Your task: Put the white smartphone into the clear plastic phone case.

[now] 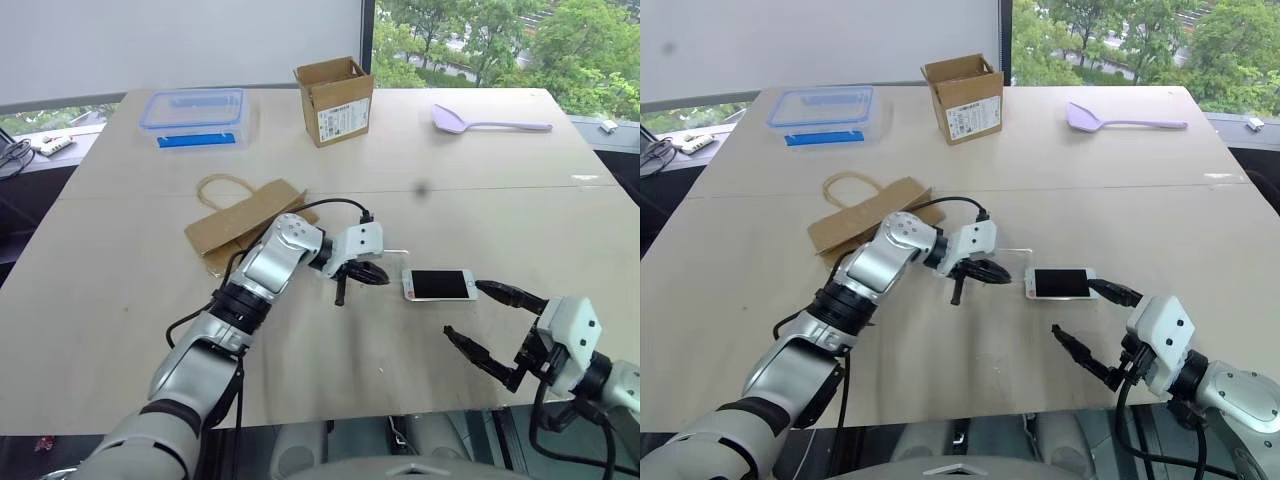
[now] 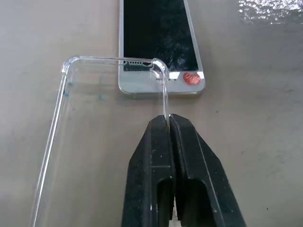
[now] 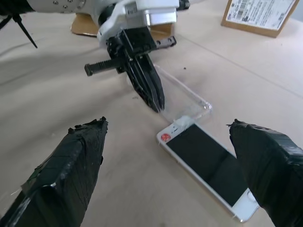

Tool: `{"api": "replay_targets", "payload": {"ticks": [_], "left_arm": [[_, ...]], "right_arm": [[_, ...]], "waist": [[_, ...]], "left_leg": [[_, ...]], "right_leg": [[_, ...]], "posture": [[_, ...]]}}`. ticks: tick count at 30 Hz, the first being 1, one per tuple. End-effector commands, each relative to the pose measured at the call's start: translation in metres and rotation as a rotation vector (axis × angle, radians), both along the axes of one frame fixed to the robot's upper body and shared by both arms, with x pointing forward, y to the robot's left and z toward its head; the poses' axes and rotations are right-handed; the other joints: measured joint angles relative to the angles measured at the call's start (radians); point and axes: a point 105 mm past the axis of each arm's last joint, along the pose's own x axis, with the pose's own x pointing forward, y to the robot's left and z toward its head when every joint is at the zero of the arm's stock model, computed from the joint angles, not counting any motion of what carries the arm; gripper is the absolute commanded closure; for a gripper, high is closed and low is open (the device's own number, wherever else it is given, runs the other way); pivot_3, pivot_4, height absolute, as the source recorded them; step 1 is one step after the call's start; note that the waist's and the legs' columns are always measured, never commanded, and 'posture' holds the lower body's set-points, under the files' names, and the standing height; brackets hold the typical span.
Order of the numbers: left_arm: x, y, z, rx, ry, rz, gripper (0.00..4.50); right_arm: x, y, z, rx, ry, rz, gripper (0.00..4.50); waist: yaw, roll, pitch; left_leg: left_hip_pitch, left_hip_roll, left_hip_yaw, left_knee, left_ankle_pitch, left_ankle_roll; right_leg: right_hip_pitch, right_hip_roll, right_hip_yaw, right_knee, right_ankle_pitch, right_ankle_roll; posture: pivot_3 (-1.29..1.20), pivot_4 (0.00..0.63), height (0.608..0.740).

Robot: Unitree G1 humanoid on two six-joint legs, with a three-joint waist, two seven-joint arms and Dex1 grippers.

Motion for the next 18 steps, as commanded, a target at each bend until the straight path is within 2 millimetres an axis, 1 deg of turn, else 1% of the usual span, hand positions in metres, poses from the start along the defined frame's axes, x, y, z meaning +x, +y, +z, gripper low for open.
{"api": "replay_targets", "payload": {"ticks": [1, 3, 7, 14, 18], "left_arm": [[0.001, 0.011, 0.006, 0.007, -0.040, 0.000, 4.46], [0.000, 0.016, 0.006, 0.018, -0.041, 0.002, 4.46], [-0.005, 0.018, 0.002, 0.033, -0.032, -0.024, 4.46], [-0.013, -0.009, 0.003, 0.018, -0.041, -0.100, 4.46], [-0.013, -0.022, 0.003, 0.014, -0.039, -0.110, 4.46]], "right_arm": [[-0.004, 0.003, 0.010, -0.010, -0.049, 0.013, 0.00], [-0.003, 0.003, 0.010, -0.011, -0.047, 0.013, 0.00], [-0.002, 0.003, 0.009, -0.012, -0.049, 0.023, 0.00], [0.000, 0.002, 0.011, -0.017, -0.054, 0.025, 0.00], [-0.001, 0.003, 0.011, -0.016, -0.056, 0.017, 0.00]], "waist": [[0.000, 0.000, 0.000], [0.001, 0.000, 0.000], [0.003, 0.000, 0.000], [0.005, 0.000, 0.000], [0.005, 0.000, 0.000]], "left_leg": [[0.000, 0.000, 0.000, 0.000, 0.000, 0.000], [0.000, 0.000, 0.000, 0.000, 0.000, 0.000], [0.000, 0.000, 0.000, 0.000, 0.000, 0.000], [-0.001, 0.000, 0.000, 0.000, 0.000, 0.000], [-0.001, 0.000, 0.000, 0.000, 0.000, 0.000]], "right_leg": [[0.000, 0.000, 0.000, 0.000, 0.000, 0.000], [0.000, 0.000, 0.000, 0.000, 0.000, 0.000], [0.000, 0.000, 0.000, 0.000, 0.000, 0.000], [0.000, -0.001, 0.000, -0.001, 0.000, 0.000], [0.000, -0.001, 0.000, -0.001, 0.000, 0.000]], "posture": [[0.00, 0.150, 0.740], [0.00, 0.150, 0.740], [0.00, 0.150, 0.740], [0.00, 0.150, 0.740], [0.00, 0.150, 0.740]]}}
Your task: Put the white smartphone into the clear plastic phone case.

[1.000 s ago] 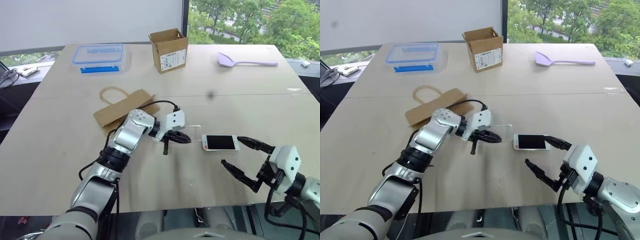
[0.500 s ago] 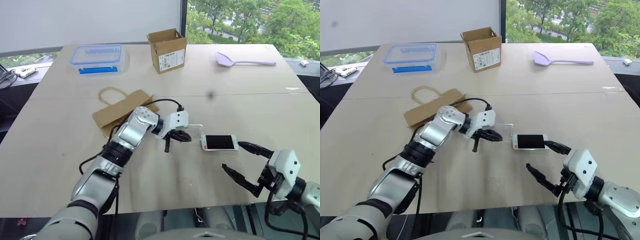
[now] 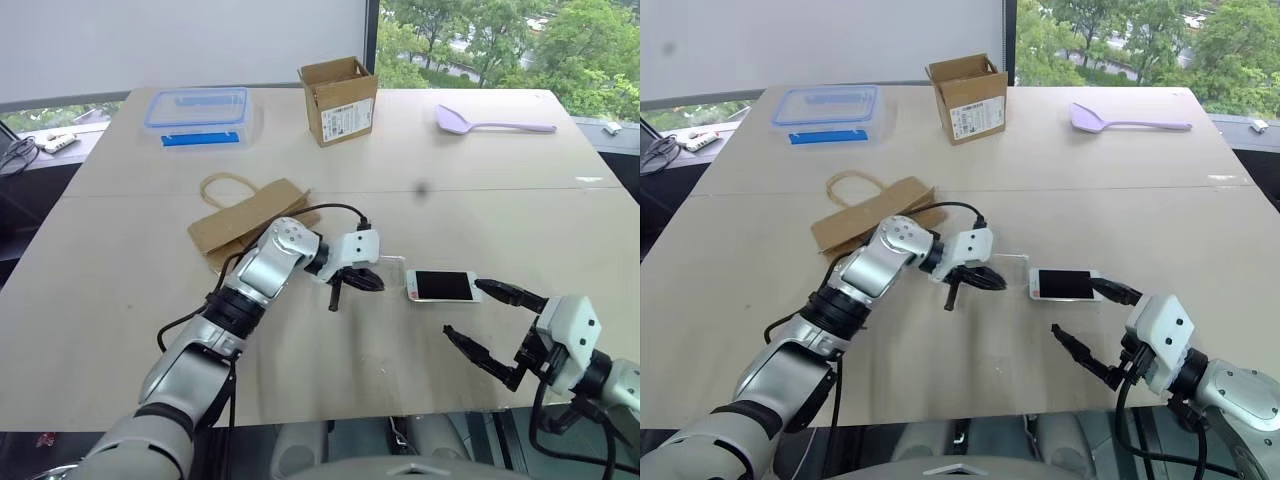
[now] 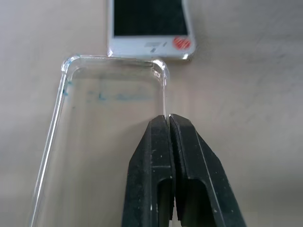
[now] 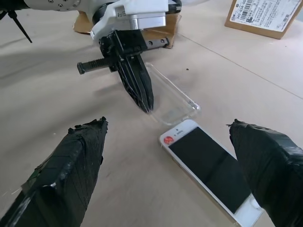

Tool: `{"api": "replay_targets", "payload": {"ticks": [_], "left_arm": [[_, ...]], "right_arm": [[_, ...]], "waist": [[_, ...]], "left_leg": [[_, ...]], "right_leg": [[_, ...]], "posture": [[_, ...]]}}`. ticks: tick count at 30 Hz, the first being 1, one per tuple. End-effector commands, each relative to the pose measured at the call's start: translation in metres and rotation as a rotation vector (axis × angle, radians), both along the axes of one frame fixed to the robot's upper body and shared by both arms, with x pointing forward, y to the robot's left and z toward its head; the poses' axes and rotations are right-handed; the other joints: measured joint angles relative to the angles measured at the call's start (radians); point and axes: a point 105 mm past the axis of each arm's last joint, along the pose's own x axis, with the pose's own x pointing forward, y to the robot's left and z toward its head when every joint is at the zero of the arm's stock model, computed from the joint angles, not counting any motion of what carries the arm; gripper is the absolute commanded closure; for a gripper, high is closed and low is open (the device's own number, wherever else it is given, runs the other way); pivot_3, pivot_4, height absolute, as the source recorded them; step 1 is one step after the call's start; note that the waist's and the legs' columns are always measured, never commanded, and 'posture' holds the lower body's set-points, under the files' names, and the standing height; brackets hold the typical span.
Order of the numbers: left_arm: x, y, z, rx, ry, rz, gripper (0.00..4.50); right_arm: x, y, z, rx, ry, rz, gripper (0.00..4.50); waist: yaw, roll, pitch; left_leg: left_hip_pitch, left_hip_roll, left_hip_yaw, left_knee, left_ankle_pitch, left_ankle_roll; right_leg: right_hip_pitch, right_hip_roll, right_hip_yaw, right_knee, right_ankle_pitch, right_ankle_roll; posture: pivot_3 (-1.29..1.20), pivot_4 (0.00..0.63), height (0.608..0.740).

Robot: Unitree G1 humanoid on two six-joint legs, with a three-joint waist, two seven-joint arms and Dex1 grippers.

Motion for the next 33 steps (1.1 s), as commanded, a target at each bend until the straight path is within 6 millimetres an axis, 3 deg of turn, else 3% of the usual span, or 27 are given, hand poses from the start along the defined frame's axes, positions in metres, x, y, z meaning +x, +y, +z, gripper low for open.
{"api": "replay_targets", "payload": {"ticks": [1, 9, 23, 26, 33], "left_arm": [[-0.002, -0.018, 0.009, -0.013, -0.039, -0.042, 4.46], [0.003, -0.046, 0.012, -0.046, -0.038, -0.058, 4.46], [0.022, -0.034, 0.010, -0.066, -0.049, 0.123, 4.46], [0.021, -0.034, 0.010, -0.072, -0.039, 0.143, 3.59], [0.009, -0.030, 0.034, -0.228, -0.003, 0.170, 0.13]], "right_arm": [[-0.003, 0.003, 0.008, -0.005, -0.042, 0.003, 0.00], [-0.005, 0.003, 0.008, -0.004, -0.040, -0.011, 0.00], [0.005, -0.007, 0.009, -0.024, -0.025, -0.012, 0.00], [0.007, -0.009, 0.010, -0.030, -0.026, 0.000, 0.00], [0.012, -0.014, 0.006, -0.101, -0.018, 0.020, 0.00]], "waist": [[0.000, 0.000, 0.000], [-0.001, 0.000, 0.000], [-0.003, 0.000, 0.000], [-0.003, 0.000, 0.000], [-0.005, 0.000, 0.000]], "left_leg": [[0.000, 0.000, 0.000, 0.000, 0.000, 0.000], [0.000, 0.000, 0.000, 0.000, 0.000, 0.000], [0.000, 0.000, 0.000, 0.000, 0.000, 0.000], [0.000, 0.000, 0.000, 0.000, 0.000, 0.000], [0.000, 0.000, 0.000, 0.000, 0.000, 0.000]], "right_leg": [[0.000, 0.000, 0.000, 0.000, 0.000, 0.000], [0.000, 0.000, 0.000, 0.000, 0.000, 0.000], [0.000, 0.000, 0.000, 0.000, 0.000, 0.000], [0.000, 0.000, 0.000, 0.000, 0.000, 0.000], [0.000, 0.000, 0.000, 0.000, 0.000, 0.000]], "posture": [[0.00, 0.150, 0.740], [0.00, 0.150, 0.740], [0.00, 0.150, 0.740], [0.00, 0.150, 0.740], [0.00, 0.150, 0.740]]}}
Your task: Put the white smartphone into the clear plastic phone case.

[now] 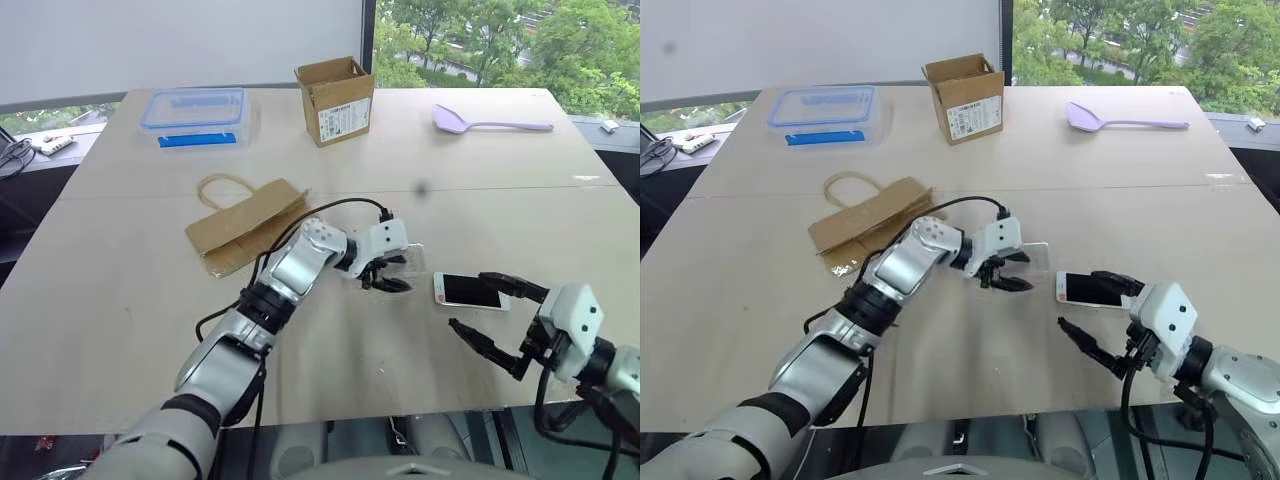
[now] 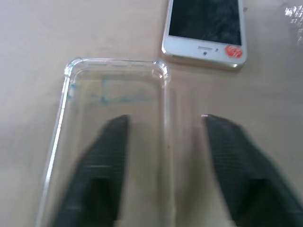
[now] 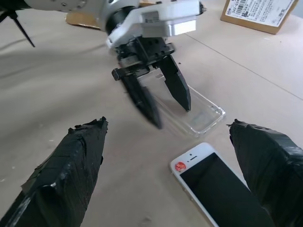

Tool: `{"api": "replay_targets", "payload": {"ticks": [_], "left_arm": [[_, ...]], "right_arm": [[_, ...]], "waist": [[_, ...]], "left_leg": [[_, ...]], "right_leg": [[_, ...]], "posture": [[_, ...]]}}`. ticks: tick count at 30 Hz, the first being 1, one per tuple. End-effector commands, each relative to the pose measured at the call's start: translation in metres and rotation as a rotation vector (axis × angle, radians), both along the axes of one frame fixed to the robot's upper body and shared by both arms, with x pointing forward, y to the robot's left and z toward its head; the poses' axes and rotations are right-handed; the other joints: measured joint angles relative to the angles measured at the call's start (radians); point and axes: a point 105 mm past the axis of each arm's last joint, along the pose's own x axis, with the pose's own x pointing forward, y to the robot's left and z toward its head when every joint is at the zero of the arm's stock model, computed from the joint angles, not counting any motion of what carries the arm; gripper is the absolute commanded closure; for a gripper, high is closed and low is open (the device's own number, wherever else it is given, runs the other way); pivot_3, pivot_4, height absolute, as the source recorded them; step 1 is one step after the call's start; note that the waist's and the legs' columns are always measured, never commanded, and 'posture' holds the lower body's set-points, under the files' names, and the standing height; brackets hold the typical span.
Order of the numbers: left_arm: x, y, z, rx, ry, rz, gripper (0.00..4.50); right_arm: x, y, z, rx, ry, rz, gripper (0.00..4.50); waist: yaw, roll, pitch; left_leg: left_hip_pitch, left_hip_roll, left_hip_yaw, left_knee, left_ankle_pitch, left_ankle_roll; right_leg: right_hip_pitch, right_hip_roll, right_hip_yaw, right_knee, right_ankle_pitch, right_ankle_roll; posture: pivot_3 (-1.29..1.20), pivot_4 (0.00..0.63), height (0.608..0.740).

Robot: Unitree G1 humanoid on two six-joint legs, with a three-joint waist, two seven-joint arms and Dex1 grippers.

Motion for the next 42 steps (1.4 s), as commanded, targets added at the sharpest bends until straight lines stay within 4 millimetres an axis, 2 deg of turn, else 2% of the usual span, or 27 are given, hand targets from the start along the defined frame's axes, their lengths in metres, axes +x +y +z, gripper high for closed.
{"api": "replay_targets", "payload": {"ticks": [1, 4, 7, 16, 20, 28, 36, 39, 40, 41, 42], "left_arm": [[-0.010, 0.005, 0.033, -0.148, -0.022, -0.016, 0.02], [-0.026, 0.018, 0.050, -0.279, 0.003, -0.037, 0.02], [-0.039, 0.030, 0.059, -0.385, 0.043, -0.019, 0.02], [-0.065, 0.071, 0.067, -0.524, 0.060, 0.100, 0.02], [-0.077, 0.084, 0.066, -0.527, 0.054, 0.119, 0.02], [-0.089, 0.088, 0.059, -0.513, 0.044, 0.159, 0.02], [-0.091, 0.092, 0.051, -0.509, 0.044, 0.177, 0.02], [-0.090, 0.094, 0.051, -0.499, 0.031, 0.178, 0.00], [-0.091, 0.095, 0.051, -0.496, 0.028, 0.177, 0.00], [-0.091, 0.095, 0.051, -0.492, 0.024, 0.175, 0.00], [-0.092, 0.095, 0.051, -0.490, 0.021, 0.174, 0.00]], "right_arm": [[0.001, -0.008, -0.001, -0.064, 0.018, 0.010, 0.00], [0.004, -0.018, -0.014, -0.091, 0.179, 0.030, 0.00], [0.014, -0.026, -0.019, -0.140, 0.258, 0.045, 0.00], [0.059, -0.048, -0.026, -0.298, 0.261, 0.106, 0.00], [0.071, -0.052, -0.029, -0.331, 0.285, 0.145, 0.00], [0.084, -0.049, -0.031, -0.344, 0.325, 0.227, 0.00], [0.087, -0.050, -0.046, -0.398, 0.420, 0.296, 0.00], [0.094, -0.050, -0.052, -0.405, 0.415, 0.280, 0.83], [0.095, -0.050, -0.053, -0.403, 0.413, 0.277, 1.42], [0.096, -0.051, -0.054, -0.406, 0.405, 0.271, 1.70], [0.097, -0.051, -0.055, -0.409, 0.399, 0.266, 2.29]], "waist": [[-0.002, 0.000, 0.000], [-0.006, 0.001, 0.000], [-0.009, 0.001, 0.000], [-0.018, 0.001, 0.001], [-0.020, 0.002, 0.001], [-0.023, 0.002, 0.002], [-0.023, 0.003, 0.002], [-0.024, 0.003, 0.002], [-0.023, 0.003, 0.002], [-0.023, 0.003, 0.002], [-0.023, 0.003, 0.002]], "left_leg": [[0.000, 0.000, 0.000, 0.000, 0.000, 0.000], [0.001, 0.000, 0.001, 0.000, 0.000, 0.000], [0.001, 0.001, 0.001, 0.000, 0.000, 0.000], [0.001, 0.000, 0.001, 0.000, 0.000, 0.000], [0.001, 0.000, 0.001, 0.000, 0.000, 0.000], [0.001, 0.000, 0.001, 0.000, 0.000, 0.000], [0.001, 0.000, 0.002, 0.000, 0.000, 0.000], [0.002, 0.000, 0.002, 0.000, 0.000, 0.000], [0.002, 0.000, 0.002, 0.000, 0.000, 0.000], [0.002, 0.000, 0.002, 0.000, 0.000, 0.000], [0.002, 0.000, 0.002, 0.000, 0.000, 0.000]], "right_leg": [[0.000, 0.000, 0.000, 0.000, 0.000, 0.000], [0.000, 0.000, 0.001, 0.000, 0.000, 0.000], [0.000, -0.001, 0.001, 0.000, 0.000, 0.000], [0.000, -0.001, 0.000, 0.000, 0.000, 0.000], [0.000, -0.001, 0.000, 0.000, 0.000, 0.000], [0.000, -0.001, 0.001, 0.000, 0.000, 0.000], [0.000, -0.001, 0.001, 0.000, 0.000, 0.000], [0.000, -0.001, 0.001, 0.000, 0.000, 0.000], [0.000, -0.001, 0.001, 0.000, 0.000, 0.000], [0.000, -0.001, 0.001, 0.000, 0.000, 0.000], [0.000, -0.001, 0.001, 0.000, 0.000, 0.000]], "posture": [[0.00, 0.150, 0.740], [0.00, 0.150, 0.740], [0.00, 0.150, 0.740], [0.00, 0.150, 0.740], [0.00, 0.150, 0.740], [0.00, 0.150, 0.740], [0.00, 0.150, 0.740], [0.00, 0.150, 0.740], [0.00, 0.150, 0.740], [0.00, 0.150, 0.740], [0.00, 0.150, 0.740]]}}
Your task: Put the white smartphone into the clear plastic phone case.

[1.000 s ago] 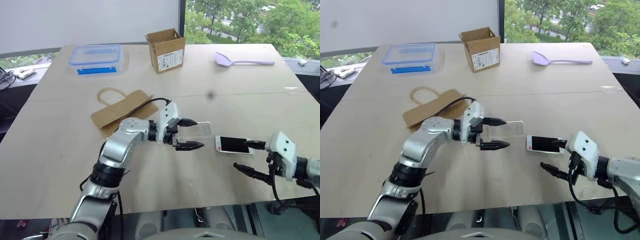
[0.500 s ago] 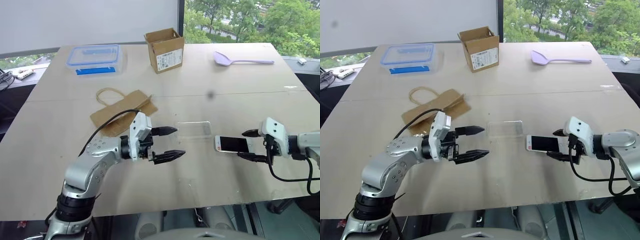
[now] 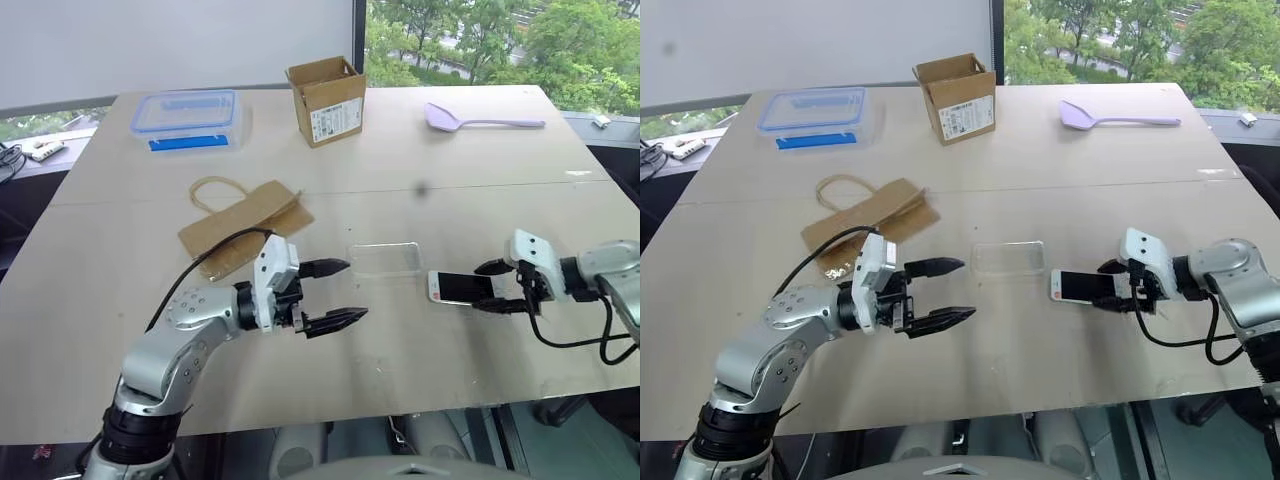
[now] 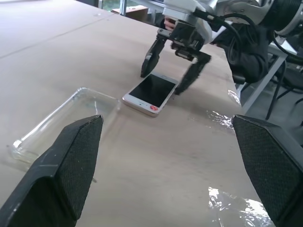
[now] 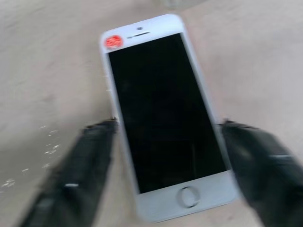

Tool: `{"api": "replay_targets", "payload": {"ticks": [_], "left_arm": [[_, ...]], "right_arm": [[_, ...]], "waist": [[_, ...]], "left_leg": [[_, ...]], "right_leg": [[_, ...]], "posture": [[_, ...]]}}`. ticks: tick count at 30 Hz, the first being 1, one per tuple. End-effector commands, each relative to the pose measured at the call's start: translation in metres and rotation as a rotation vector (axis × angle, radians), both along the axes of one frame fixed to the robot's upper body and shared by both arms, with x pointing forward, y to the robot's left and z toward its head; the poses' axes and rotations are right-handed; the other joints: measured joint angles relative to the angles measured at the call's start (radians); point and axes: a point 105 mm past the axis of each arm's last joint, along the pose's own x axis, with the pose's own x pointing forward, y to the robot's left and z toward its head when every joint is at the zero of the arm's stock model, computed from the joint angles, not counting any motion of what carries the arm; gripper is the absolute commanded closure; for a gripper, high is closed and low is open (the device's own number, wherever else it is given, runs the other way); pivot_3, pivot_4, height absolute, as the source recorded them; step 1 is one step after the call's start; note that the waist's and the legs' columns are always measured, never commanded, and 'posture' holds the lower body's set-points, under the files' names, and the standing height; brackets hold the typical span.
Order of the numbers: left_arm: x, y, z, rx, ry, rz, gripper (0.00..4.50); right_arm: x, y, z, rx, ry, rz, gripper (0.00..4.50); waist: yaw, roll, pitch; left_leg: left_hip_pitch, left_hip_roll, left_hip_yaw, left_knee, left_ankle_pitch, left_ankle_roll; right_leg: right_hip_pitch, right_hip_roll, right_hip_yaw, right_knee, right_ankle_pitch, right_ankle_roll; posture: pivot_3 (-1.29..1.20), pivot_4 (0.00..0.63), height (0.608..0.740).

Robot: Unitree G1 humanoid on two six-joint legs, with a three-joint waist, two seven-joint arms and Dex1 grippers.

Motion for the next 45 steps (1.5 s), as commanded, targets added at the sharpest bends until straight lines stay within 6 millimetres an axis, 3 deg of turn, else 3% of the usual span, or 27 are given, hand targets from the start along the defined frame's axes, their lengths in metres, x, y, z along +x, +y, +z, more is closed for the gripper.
{"api": "replay_targets", "payload": {"ticks": [1, 3, 7, 10, 12, 16, 31, 36, 41, 45], "left_arm": [[-0.003, 0.000, 0.007, -0.001, -0.043, -0.017, 0.00], [-0.003, 0.001, 0.007, 0.001, -0.045, -0.011, 0.00], [0.001, 0.002, 0.006, 0.016, -0.050, 0.005, 0.00], [0.002, 0.003, 0.005, 0.026, -0.052, 0.004, 0.00], [0.003, 0.003, 0.005, 0.026, -0.052, 0.003, 0.00], [0.004, 0.004, 0.000, 0.031, -0.046, 0.001, 0.00], [0.002, 0.009, -0.013, 0.049, -0.051, 0.009, 0.00], [0.001, 0.009, -0.009, 0.051, -0.056, 0.014, 0.00], [0.003, 0.019, -0.013, 0.055, -0.042, 0.038, 0.00], [0.003, 0.031, -0.027, 0.052, -0.028, 0.058, 0.00]], "right_arm": [[-0.002, 0.000, -0.010, -0.011, 0.013, 0.008, 2.80], [-0.003, -0.002, -0.013, -0.029, 0.008, 0.020, 3.66], [-0.010, 0.003, -0.008, 0.015, 0.025, 0.055, 3.66], [-0.010, 0.007, 0.004, 0.055, 0.020, 0.053, 2.79], [-0.011, 0.008, 0.008, 0.052, 0.007, 0.055, 1.62], [-0.020, 0.007, 0.005, 0.040, 0.025, 0.055, 0.13], [-0.021, 0.000, -0.028, -0.071, 0.005, 0.013, 0.13], [-0.020, 0.002, -0.033, -0.078, -0.028, 0.014, 1.58], [-0.017, 0.008, -0.002, 0.005, -0.090, 0.026, 1.60], [-0.019, 0.019, 0.041, 0.092, -0.109, 0.072, 1.60]], "waist": [[0.000, 0.000, 0.000], [0.002, 0.000, 0.000], [0.003, 0.000, 0.000], [0.001, 0.000, 0.000], [0.001, 0.000, 0.000], [0.001, 0.000, 0.000], [-0.001, 0.000, 0.000], [-0.001, -0.002, -0.002], [-0.001, -0.002, -0.001], [-0.001, 0.003, 0.002]], "left_leg": [[0.000, 0.000, 0.000, 0.000, 0.000, 0.000], [0.000, 0.000, 0.000, 0.000, 0.000, 0.000], [0.000, 0.000, 0.000, -0.001, 0.000, 0.000], [0.000, 0.000, 0.000, -0.001, 0.000, 0.000], [0.000, 0.000, 0.000, -0.001, 0.000, 0.000], [0.000, 0.000, 0.000, -0.001, 0.000, 0.000], [0.001, 0.000, 0.001, -0.001, 0.000, 0.000], [0.002, 0.001, 0.001, -0.001, 0.000, 0.000], [0.002, 0.001, 0.002, -0.001, 0.000, 0.000], [-0.001, 0.001, 0.002, -0.001, 0.000, 0.000]], "right_leg": [[0.000, 0.000, 0.000, 0.000, 0.000, 0.000], [0.000, 0.000, 0.000, 0.000, 0.000, 0.000], [0.000, 0.000, 0.000, 0.000, 0.000, 0.000], [0.000, 0.000, 0.000, 0.000, 0.000, 0.000], [0.000, 0.000, 0.000, 0.000, 0.000, 0.000], [0.000, 0.000, 0.000, 0.000, 0.000, 0.000], [0.000, 0.000, 0.001, 0.000, 0.000, 0.000], [0.001, -0.001, 0.001, 0.000, 0.000, 0.000], [0.000, -0.001, 0.001, 0.000, 0.000, 0.000], [-0.002, -0.001, 0.001, 0.000, 0.000, 0.000]], "posture": [[0.00, 0.150, 0.740], [0.00, 0.150, 0.740], [0.00, 0.150, 0.740], [0.00, 0.150, 0.740], [0.00, 0.150, 0.740], [0.00, 0.150, 0.740], [0.00, 0.150, 0.740], [0.00, 0.150, 0.740], [0.00, 0.150, 0.740], [0.00, 0.150, 0.740]]}}
